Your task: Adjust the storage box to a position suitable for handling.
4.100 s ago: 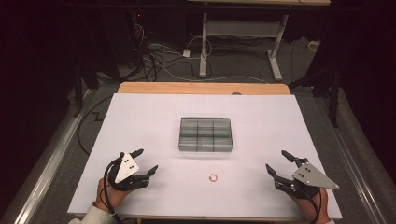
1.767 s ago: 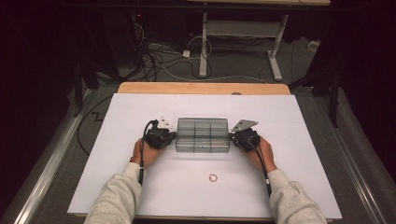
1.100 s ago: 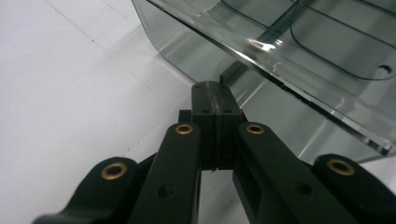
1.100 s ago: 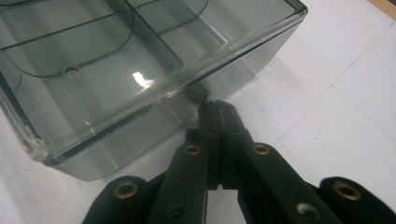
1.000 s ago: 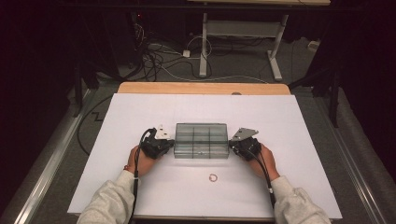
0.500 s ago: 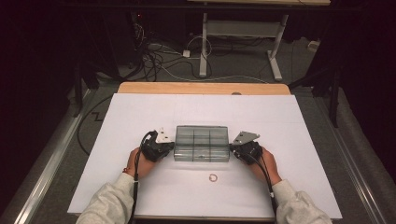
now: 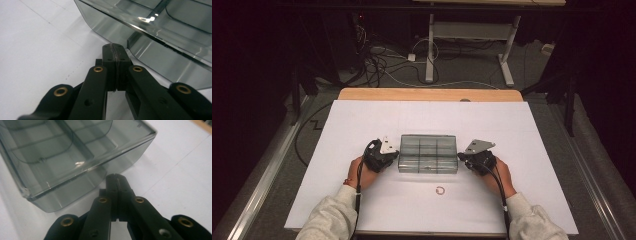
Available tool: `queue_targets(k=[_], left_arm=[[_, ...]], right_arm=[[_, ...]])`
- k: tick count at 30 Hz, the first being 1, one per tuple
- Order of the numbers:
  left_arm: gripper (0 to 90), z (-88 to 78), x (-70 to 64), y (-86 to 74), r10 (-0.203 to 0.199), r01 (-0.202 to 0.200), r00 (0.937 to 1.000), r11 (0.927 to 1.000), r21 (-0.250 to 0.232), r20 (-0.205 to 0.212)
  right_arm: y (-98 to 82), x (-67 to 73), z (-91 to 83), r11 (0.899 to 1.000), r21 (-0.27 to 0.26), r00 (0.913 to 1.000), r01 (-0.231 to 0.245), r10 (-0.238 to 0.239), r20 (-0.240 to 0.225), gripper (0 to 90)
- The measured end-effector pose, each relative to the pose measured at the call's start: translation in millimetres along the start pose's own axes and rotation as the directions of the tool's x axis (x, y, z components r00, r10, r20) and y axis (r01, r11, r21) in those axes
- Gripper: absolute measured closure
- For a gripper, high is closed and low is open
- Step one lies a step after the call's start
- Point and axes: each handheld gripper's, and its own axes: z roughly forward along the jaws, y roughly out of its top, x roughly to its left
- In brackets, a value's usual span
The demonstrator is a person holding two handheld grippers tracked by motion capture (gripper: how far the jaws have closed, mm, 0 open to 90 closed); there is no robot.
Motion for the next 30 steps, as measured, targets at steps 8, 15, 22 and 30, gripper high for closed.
queue_targets(k=[8, 15, 22, 30], left_arm=[[80.1, -24.0, 3.0, 0.3, 0.024, -0.028, 0.9987, 0.9950, -0.096, -0.044], [65.9, -44.0, 1.2, 2.7, 0.047, -0.060, 0.9956, 0.9852, -0.160, -0.080], [49.9, -56.1, -1.1, 1.9, 0.051, -0.070, 0.9936, 0.9780, -0.196, -0.101], [28.3, -66.0, -2.7, -6.0, 0.027, -0.056, 0.9926, 0.9668, -0.249, -0.118]], right_arm=[[1.8, -7.1, -27.5, 0.992, -0.128, 0.9990, 0.003, 0.003, 0.044, 87.0], [1.8, -7.9, -50.7, 0.978, -0.209, 0.9970, 0.011, 0.005, 0.077, 79.2], [-0.3, -6.5, -65.1, 0.966, -0.258, 0.9948, 0.014, 0.012, 0.101, 68.9], [-7.4, -2.7, -83.1, 0.953, -0.304, 0.9893, 0.007, 0.038, 0.141, 48.0]])
